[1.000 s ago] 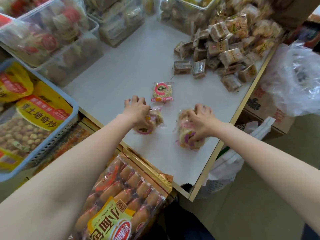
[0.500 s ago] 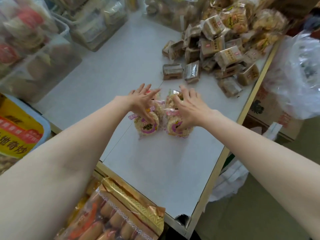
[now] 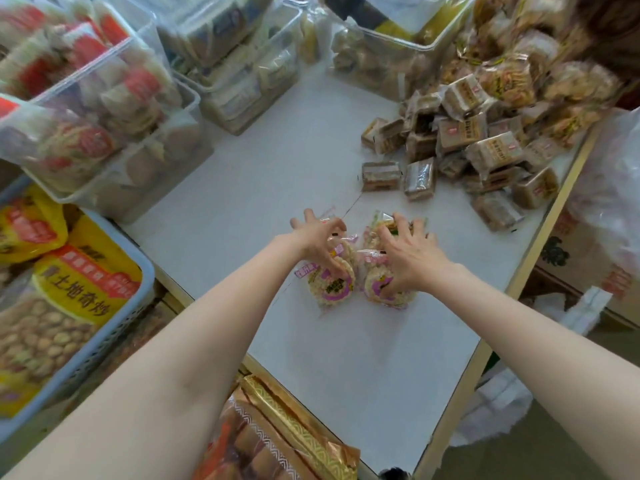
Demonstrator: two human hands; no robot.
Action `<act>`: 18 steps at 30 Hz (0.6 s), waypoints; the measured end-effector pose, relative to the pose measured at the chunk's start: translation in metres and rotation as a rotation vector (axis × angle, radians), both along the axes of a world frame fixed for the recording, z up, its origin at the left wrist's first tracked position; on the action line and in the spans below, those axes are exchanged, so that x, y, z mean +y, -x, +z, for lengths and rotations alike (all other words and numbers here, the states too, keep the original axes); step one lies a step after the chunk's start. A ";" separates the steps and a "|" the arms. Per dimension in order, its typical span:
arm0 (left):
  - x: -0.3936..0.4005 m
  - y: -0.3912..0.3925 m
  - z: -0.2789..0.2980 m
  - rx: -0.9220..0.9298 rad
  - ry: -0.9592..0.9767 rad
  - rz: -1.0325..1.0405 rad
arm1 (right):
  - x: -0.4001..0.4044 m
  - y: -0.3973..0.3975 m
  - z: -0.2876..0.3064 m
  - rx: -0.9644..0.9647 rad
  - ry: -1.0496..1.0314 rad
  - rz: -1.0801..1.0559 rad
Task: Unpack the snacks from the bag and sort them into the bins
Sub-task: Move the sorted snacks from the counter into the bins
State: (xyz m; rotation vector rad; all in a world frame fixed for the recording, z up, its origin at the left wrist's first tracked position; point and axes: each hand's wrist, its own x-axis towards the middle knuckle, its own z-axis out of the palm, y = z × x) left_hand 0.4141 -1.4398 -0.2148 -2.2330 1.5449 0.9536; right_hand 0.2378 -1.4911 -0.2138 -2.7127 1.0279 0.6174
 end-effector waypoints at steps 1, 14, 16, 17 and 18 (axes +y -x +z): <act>0.005 0.004 0.002 -0.004 0.045 0.001 | 0.003 0.000 0.001 -0.005 0.005 -0.008; 0.098 0.040 -0.017 0.269 0.487 0.444 | 0.072 0.023 0.023 -0.189 0.099 -0.225; 0.115 0.033 0.008 0.244 0.594 0.504 | 0.085 0.016 0.044 -0.246 0.107 -0.259; 0.128 0.028 0.025 0.223 0.659 0.534 | 0.093 0.010 0.056 -0.274 0.100 -0.281; 0.145 0.022 0.043 0.195 0.728 0.562 | 0.103 0.002 0.069 -0.305 0.084 -0.299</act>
